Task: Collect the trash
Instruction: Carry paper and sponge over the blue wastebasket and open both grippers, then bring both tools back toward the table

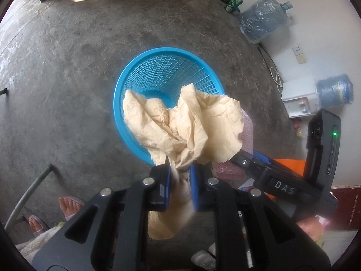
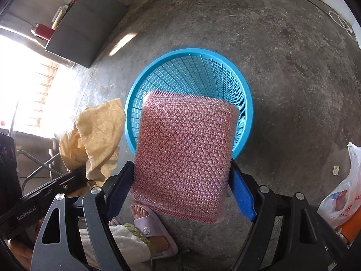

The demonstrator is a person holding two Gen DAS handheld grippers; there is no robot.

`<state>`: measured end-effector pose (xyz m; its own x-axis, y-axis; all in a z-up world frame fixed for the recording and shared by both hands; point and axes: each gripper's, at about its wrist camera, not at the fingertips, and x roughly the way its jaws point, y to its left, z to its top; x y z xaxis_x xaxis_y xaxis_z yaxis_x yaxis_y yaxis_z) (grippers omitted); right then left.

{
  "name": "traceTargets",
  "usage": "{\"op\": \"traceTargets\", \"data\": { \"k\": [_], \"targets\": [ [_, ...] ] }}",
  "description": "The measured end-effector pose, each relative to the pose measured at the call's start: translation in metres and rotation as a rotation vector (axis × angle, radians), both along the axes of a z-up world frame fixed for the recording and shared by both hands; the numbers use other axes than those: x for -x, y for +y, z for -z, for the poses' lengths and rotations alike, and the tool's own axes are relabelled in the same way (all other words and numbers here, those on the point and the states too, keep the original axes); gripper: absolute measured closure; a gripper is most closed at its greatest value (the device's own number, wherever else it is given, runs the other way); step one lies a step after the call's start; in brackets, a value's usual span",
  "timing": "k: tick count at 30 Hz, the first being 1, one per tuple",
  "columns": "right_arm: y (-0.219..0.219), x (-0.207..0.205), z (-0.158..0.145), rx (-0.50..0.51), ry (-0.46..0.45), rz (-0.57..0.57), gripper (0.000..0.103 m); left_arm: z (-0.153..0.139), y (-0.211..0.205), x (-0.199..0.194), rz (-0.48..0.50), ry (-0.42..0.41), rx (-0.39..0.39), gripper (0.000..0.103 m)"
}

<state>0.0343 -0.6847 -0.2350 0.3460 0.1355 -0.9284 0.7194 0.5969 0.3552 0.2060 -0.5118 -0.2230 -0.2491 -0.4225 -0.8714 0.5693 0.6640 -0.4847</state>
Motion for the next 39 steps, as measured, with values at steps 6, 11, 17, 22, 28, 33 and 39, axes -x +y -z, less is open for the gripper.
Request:
{"op": "traceTargets", "data": {
  "k": [6,11,17,22,28,33,39],
  "targets": [
    [-0.026,-0.037,0.029,0.022,0.058,-0.013,0.021,0.040,-0.024,-0.014,-0.032,0.064,-0.031,0.081],
    [-0.040,-0.053,0.047,0.042,0.100,-0.005,0.020,0.048,-0.028,-0.029,-0.098,0.076,-0.028,0.043],
    [-0.045,-0.053,0.047,0.083,0.068,0.014,0.020,0.033,-0.020,-0.041,-0.138,0.076,0.028,0.035],
    [-0.049,-0.043,0.035,0.110,0.013,0.057,0.020,0.017,-0.009,-0.043,-0.160,0.045,0.047,0.035],
    [-0.049,-0.017,0.009,0.123,-0.058,0.113,0.020,-0.012,0.006,-0.034,-0.137,-0.005,0.072,0.035],
    [-0.034,0.016,-0.025,0.129,-0.129,0.119,0.020,-0.051,0.035,-0.023,-0.142,-0.022,0.145,0.035],
    [-0.002,0.058,-0.065,0.128,-0.179,0.085,0.020,-0.118,0.078,0.012,-0.086,-0.109,0.238,0.034]
  ]
}}
